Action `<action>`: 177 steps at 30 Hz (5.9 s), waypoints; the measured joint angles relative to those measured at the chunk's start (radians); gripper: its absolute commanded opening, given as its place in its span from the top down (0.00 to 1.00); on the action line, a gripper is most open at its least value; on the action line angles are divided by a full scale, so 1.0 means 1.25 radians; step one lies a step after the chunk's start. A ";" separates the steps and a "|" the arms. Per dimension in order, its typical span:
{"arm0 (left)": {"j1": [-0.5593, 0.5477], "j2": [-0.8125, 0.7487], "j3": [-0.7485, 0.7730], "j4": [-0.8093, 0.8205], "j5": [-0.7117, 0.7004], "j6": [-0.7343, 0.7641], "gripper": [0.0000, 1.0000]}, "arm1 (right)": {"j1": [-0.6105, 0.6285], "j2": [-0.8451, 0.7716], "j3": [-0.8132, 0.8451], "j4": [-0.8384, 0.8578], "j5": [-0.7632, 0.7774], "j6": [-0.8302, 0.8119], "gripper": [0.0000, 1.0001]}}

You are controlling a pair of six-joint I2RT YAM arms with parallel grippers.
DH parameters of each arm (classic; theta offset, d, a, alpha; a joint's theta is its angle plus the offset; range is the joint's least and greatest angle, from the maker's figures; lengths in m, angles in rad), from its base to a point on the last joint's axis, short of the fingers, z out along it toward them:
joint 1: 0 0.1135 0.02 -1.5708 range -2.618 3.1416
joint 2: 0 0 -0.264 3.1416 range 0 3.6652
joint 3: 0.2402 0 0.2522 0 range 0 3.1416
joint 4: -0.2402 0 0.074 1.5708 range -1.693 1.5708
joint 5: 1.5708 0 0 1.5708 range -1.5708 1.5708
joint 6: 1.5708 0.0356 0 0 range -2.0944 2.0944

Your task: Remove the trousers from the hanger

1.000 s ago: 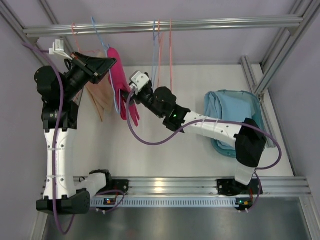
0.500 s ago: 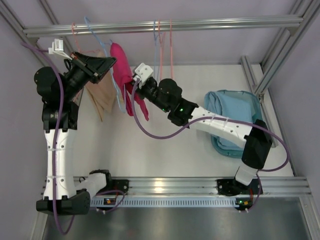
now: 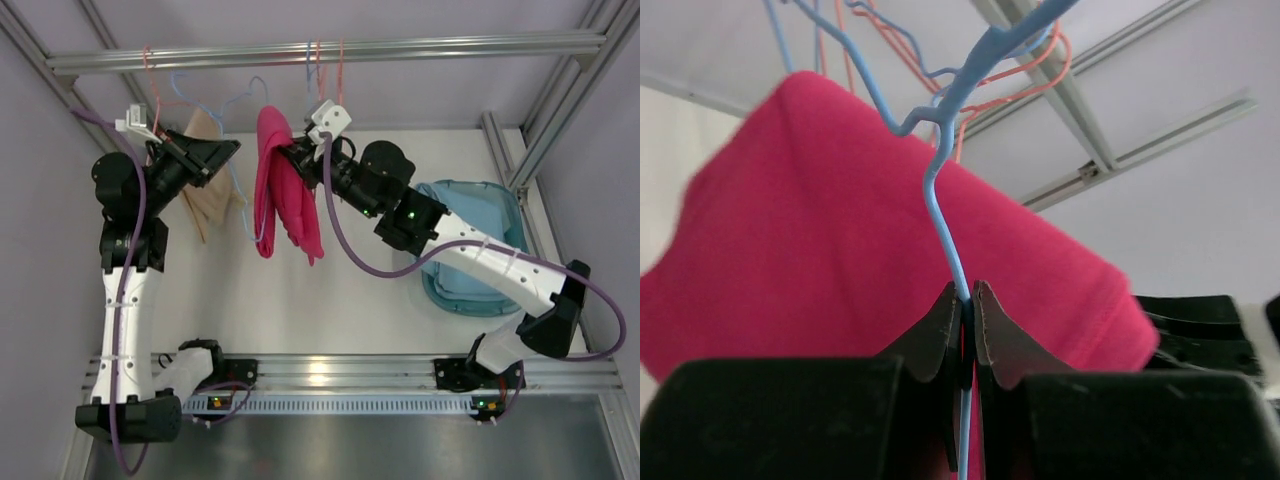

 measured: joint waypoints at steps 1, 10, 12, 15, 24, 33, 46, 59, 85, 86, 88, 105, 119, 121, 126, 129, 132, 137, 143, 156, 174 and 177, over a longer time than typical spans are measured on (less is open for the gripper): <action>0.000 -0.002 -0.012 -0.001 -0.005 0.010 1.00 | 0.000 -0.009 0.000 -0.008 -0.003 0.004 1.00; 0.000 -0.018 -0.104 -0.012 -0.033 0.065 1.00 | 0.000 -0.044 0.019 -0.038 -0.009 0.022 1.00; 0.000 -0.021 -0.124 -0.016 -0.039 0.074 1.00 | 0.000 -0.047 0.026 -0.040 -0.009 0.025 1.00; 0.000 -0.023 -0.156 -0.035 -0.050 0.086 1.00 | 0.001 -0.066 0.026 -0.049 -0.009 0.034 1.00; 0.000 -0.024 -0.236 -0.086 -0.069 0.125 1.00 | 0.004 -0.186 0.003 -0.062 -0.023 0.054 1.00; -0.002 -0.024 -0.243 -0.107 -0.075 0.177 1.00 | 0.001 -0.374 -0.091 -0.139 -0.046 0.044 1.00; -0.012 -0.004 -0.236 -0.128 -0.092 0.228 1.00 | -0.306 -0.743 -0.254 -0.424 -0.202 0.094 1.00; -0.044 -0.004 -0.200 -0.138 -0.086 0.291 1.00 | -0.671 -1.037 -0.318 -0.571 -0.077 0.110 1.00; -0.085 -0.111 -0.120 -0.163 -0.096 0.483 1.00 | -0.830 -0.798 -0.531 -0.553 0.126 0.064 1.00; -0.085 -0.116 -0.112 -0.170 -0.100 0.497 1.00 | -0.830 -0.760 -0.539 -0.522 0.120 0.059 1.00; -0.085 -0.126 -0.098 -0.185 -0.110 0.525 1.00 | -0.830 -0.671 -0.554 -0.454 0.096 0.050 1.00; -0.086 0.012 0.117 -0.325 -0.126 0.676 1.00 | -0.831 -0.156 -0.414 -0.292 -0.045 0.147 0.18; -0.222 0.251 0.333 -0.341 -0.269 0.716 1.00 | -0.831 -0.411 -0.426 -0.394 -0.085 0.188 0.01; -0.233 0.295 0.380 -0.341 -0.296 0.716 1.00 | -0.831 -0.436 -0.424 -0.415 -0.103 0.190 0.01; -0.257 0.388 0.464 -0.341 -0.341 0.721 1.00 | -0.831 -0.479 -0.411 -0.456 -0.139 0.184 0.01; -0.277 0.429 0.480 -0.341 -0.350 0.721 1.00 | -0.831 -0.493 -0.391 -0.470 -0.147 0.172 0.01; -0.299 0.460 0.484 -0.341 -0.362 0.722 1.00 | -0.831 -0.503 -0.381 -0.476 -0.150 0.164 0.01; -0.320 0.487 0.491 -0.336 -0.373 0.724 0.99 | -0.831 -0.509 -0.382 -0.490 -0.158 0.163 0.01; -0.320 0.490 0.491 -0.335 -0.380 0.726 0.67 | -0.831 -0.518 -0.383 -0.500 -0.169 0.163 0.01; -0.320 0.448 0.442 -0.338 -0.392 0.743 0.02 | -0.831 -0.519 -0.383 -0.500 -0.194 0.164 0.00; -0.059 0.024 0.150 -0.336 -0.215 0.728 0.01 | -0.831 -0.573 -0.414 -0.492 -0.274 0.179 0.01; -0.051 -0.021 0.100 -0.346 -0.214 0.744 0.01 | -0.831 -0.623 -0.455 -0.488 -0.312 0.190 0.01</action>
